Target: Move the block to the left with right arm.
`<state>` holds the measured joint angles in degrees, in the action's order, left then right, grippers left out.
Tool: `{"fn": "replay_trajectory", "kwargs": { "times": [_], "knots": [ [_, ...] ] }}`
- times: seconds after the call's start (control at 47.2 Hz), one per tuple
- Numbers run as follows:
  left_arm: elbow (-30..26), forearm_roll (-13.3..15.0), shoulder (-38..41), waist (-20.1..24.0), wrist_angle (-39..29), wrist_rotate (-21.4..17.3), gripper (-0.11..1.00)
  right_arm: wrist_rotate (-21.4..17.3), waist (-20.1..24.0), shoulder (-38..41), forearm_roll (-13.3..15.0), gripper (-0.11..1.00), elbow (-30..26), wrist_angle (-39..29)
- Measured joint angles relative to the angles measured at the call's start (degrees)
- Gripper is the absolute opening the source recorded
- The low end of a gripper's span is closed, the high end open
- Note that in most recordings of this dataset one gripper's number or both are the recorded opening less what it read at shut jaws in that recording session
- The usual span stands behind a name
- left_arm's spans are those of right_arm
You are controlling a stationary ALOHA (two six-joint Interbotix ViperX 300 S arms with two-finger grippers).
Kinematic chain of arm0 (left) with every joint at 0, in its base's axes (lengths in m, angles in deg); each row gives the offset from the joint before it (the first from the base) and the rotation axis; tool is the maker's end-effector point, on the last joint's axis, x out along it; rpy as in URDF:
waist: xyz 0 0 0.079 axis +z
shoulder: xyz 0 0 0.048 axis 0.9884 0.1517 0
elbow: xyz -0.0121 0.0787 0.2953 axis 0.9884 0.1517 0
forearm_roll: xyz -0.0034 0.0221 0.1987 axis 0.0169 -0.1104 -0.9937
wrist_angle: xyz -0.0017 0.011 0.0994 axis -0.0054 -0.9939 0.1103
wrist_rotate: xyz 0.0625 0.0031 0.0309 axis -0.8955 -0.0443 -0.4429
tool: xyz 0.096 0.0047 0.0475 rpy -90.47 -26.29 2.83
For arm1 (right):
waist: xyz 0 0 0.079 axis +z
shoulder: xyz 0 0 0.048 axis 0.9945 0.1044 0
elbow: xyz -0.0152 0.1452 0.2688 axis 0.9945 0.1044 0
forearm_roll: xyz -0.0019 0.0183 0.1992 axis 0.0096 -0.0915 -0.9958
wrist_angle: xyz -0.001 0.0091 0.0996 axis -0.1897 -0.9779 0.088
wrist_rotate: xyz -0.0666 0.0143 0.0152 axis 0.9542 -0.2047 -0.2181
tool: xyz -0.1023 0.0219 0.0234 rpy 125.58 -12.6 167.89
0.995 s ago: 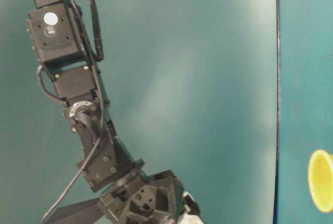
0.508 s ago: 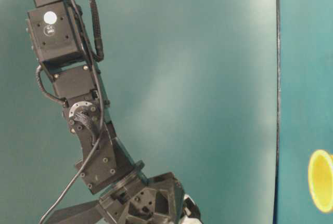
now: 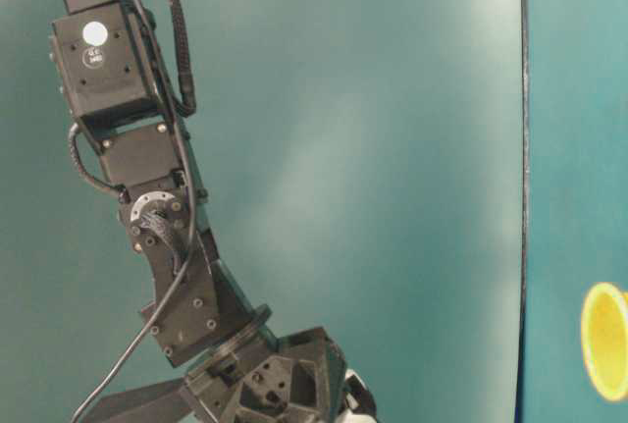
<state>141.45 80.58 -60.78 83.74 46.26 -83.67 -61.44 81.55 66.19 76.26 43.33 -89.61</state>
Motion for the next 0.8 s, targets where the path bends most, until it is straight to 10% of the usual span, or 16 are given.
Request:
{"fn": "replay_trajectory", "kwargs": {
  "times": [0.805],
  "knots": [
    [0.0,-0.5,0.1,0.0,1.1,-5.0,0.01,0.0,0.0,-0.1,0.0,0.39,0.0,0.1]
  ]
}}
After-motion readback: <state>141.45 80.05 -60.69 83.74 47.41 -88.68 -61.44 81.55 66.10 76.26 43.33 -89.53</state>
